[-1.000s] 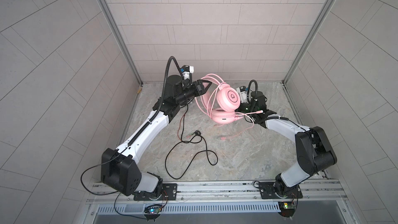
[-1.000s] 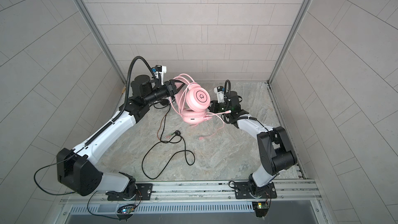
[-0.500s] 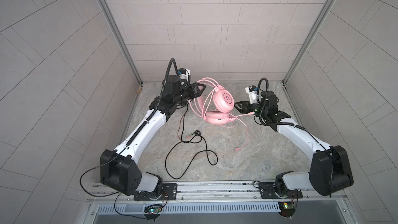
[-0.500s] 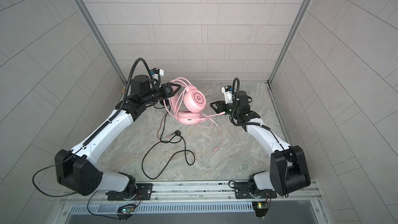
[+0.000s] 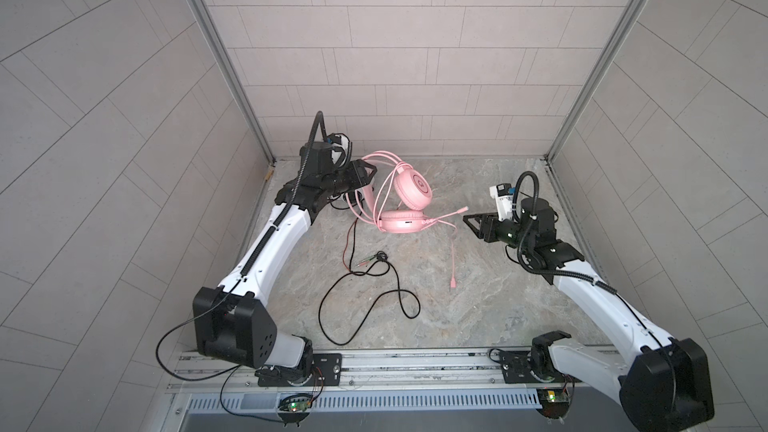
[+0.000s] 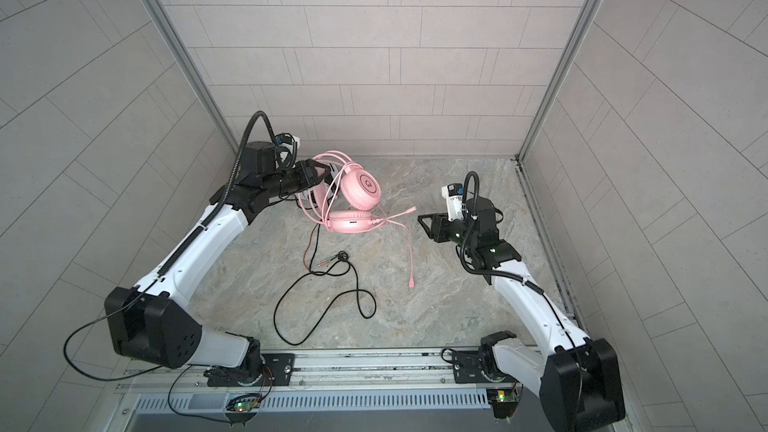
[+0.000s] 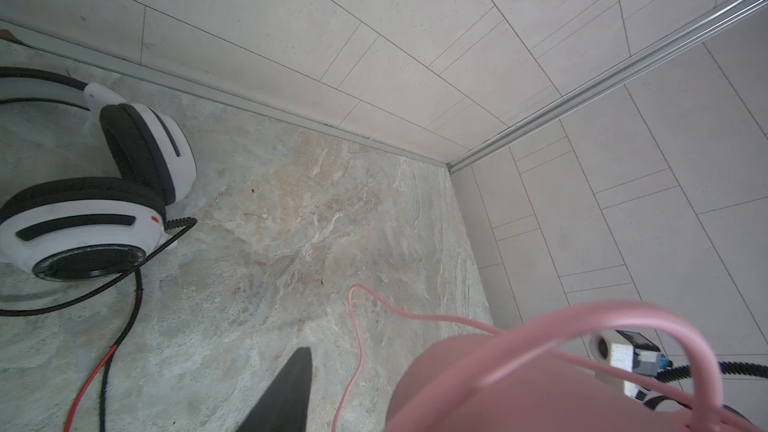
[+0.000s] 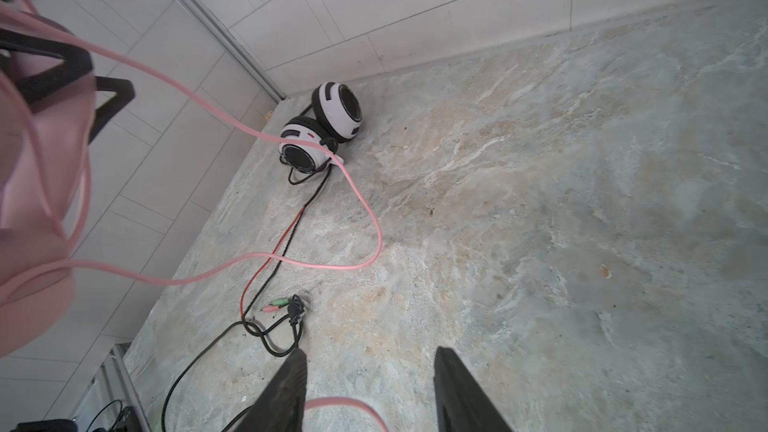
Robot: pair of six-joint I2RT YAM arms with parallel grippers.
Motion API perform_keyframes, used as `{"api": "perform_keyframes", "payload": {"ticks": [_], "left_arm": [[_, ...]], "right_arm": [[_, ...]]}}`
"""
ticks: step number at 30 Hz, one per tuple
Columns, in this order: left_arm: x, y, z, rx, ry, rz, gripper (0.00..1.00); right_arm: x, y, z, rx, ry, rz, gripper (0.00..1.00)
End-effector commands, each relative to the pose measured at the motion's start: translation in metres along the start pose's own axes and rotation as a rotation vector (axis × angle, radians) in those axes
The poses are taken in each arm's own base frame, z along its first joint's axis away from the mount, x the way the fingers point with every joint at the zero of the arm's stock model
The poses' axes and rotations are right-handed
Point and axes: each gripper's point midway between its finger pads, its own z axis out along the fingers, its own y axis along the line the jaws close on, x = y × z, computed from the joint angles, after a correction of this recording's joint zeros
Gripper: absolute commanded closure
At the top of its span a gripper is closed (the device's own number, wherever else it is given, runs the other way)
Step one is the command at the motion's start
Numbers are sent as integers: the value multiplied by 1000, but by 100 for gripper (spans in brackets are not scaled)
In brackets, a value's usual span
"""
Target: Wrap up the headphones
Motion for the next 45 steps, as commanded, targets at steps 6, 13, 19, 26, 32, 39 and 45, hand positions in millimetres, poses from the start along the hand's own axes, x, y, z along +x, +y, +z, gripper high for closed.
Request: {"api": "perform_keyframes", "payload": {"ticks": [6, 13, 19, 26, 32, 39, 45], "left_arm": [[-20, -20, -14, 51, -33, 22, 100], [-18, -10, -15, 17, -20, 21, 100], [-19, -6, -17, 7, -23, 18, 100], [-21, -5, -18, 17, -30, 4, 100], [-21, -7, -17, 30, -27, -2, 100], [-19, -8, -19, 32, -27, -6, 100], [-17, -6, -21, 20, -24, 4, 100]], "right_arm": [[2, 59, -12, -190, -59, -187, 42], [6, 83, -10, -246, -44, -231, 42], [5, 81, -18, -184, -57, -255, 42], [1, 82, -29, -175, -94, -259, 43], [6, 92, -15, -224, -57, -254, 43], [9, 112, 0, -287, -47, -253, 49], [8, 111, 4, -262, -47, -257, 93]]}}
